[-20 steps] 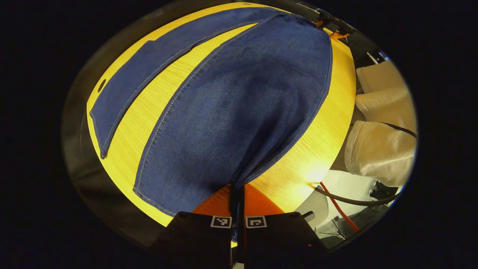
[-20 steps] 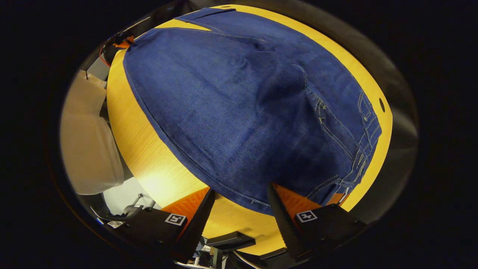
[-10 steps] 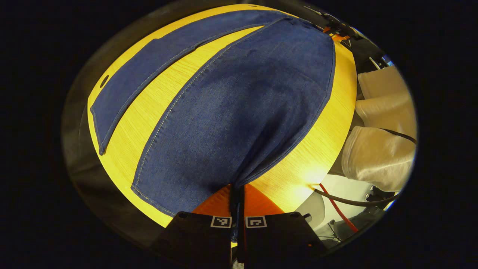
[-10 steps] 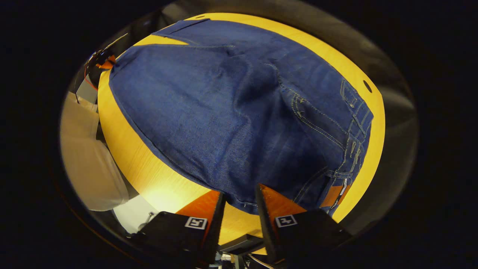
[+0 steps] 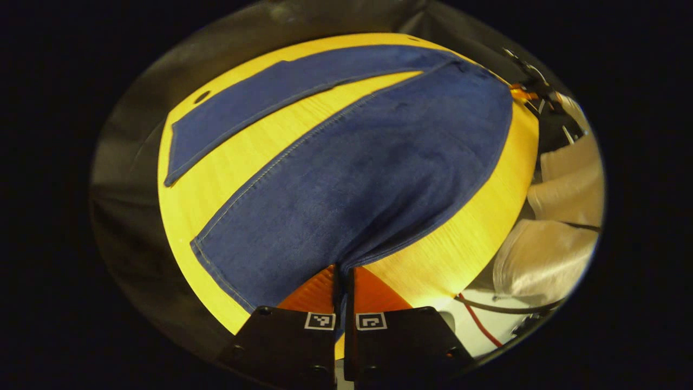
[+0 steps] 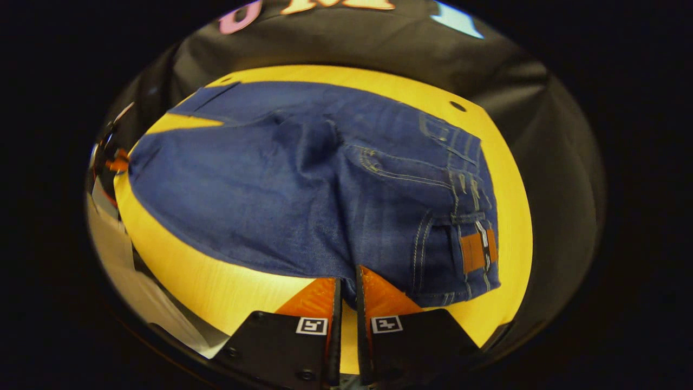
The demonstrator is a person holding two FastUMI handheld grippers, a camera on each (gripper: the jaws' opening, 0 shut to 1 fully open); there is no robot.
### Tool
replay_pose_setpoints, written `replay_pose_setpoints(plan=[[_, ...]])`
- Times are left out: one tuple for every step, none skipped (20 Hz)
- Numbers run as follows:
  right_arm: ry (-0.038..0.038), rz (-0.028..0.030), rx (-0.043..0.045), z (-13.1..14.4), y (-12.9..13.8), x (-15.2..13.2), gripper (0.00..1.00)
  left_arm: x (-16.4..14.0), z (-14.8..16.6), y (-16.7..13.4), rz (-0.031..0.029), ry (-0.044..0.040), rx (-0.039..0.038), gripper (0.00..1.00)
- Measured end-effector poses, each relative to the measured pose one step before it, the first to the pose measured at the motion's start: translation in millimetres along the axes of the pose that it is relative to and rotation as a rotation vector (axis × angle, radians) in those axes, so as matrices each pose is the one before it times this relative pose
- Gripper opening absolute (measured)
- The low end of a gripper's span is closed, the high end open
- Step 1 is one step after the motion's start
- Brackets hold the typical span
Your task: Grasp the waist and the cuffs of the jeans and fold them to make the two legs overlap; first hold the waist and fold one-third of the jeans toward the cuffs, then hold the cuffs and fold the remaining one-third in the same direction to finish folding.
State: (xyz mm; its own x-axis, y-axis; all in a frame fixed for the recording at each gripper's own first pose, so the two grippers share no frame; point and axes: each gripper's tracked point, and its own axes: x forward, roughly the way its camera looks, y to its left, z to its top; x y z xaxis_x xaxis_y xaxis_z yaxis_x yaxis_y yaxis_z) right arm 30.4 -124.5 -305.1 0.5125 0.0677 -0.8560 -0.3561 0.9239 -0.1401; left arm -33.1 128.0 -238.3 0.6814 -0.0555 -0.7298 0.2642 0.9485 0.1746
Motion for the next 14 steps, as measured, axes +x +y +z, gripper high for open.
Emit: replay_pose_setpoints(plan=[[-0.02255, -0.01883, 0.03959, 0.61, 0.06, 0.04, 0.12, 0.37, 1.71, 1.0, 0.02425, -0.04369, -0.05069, 0.0], [-0.01907, -0.02135, 0.03161, 0.77, -0.07, -0.96, 0.15, 1.11, 2.14, 0.78, 0.01989, -0.03562, -0.05361, 0.0], [-0.01794, -0.02171, 0.02202, 0.05, -0.91, -0.91, 0.15, 0.29, 1.53, 0.7, 0.01439, -0.02862, -0.05393, 0.0], [-0.01266, -0.02068, 0.01169, 0.6, -0.15, -0.58, 0.15, 0.78, 1.92, 0.67, 0.00969, -0.02738, -0.05189, 0.0], [-0.01037, -0.0232, 0.00468, -0.29, -0.17, 3.46, 0.16, 2.68, 1.72, -1.81, 0.01071, -0.03218, -0.05774, 0.0], [-0.00499, -0.01468, 0.00802, 2.21, 0.46, -1.12, 0.11, 1.51, 1.34, -1.09, 0.01371, -0.0246, -0.05578, 0.0], [-0.00626, -0.01186, 0.0031, 0.64, -1.24, -4.23, 0.07, -0.04, 0.63, -0.03, 0.01395, -0.01834, -0.04032, 0.0], [-0.00954, -0.00791, 0.01001, 2.63, -0.48, -2.23, 0.07, -1.89, 2.69, -1.18, 0.01062, -0.01731, -0.02651, 0.0], [-0.00987, -0.00319, 0.01729, 3.11, 0.37, -2.41, 0.07, -1.07, 2.45, 1.11, 0.00815, -0.01582, -0.02021, 0.0], [-0.01871, 0.00106, 0.02521, 5.82, -0.84, -3.71, 0.07, -1.64, 3.98, -0.37, 0.00682, -0.02085, -0.01833, 0.0], [-0.01723, 0.00013, 0.02267, 6.22, -0.36, -5.01, 0.06, -1.02, 3.64, -0.88, 0.00041, -0.01727, -0.02076, 0.0], [-0.0156, 0.00127, 0.02327, 7.9, -0.24, -4.42, 0.06, -2.69, 5.16, -1.47, -0.00718, -0.01645, -0.02488, 0.0], [-0.01396, -0.00046, 0.01953, 4.23, -1.53, -2.87, 0.07, -3.56, 7.25, -1.43, -0.01146, -0.01319, -0.02859, 0.0], [-0.01006, 0.00079, 0.01511, 6.82, 0.05, -3.61, 0.04, -4.0, 7.17, -1.66, -0.01531, -0.01148, -0.03316, 0.0]])
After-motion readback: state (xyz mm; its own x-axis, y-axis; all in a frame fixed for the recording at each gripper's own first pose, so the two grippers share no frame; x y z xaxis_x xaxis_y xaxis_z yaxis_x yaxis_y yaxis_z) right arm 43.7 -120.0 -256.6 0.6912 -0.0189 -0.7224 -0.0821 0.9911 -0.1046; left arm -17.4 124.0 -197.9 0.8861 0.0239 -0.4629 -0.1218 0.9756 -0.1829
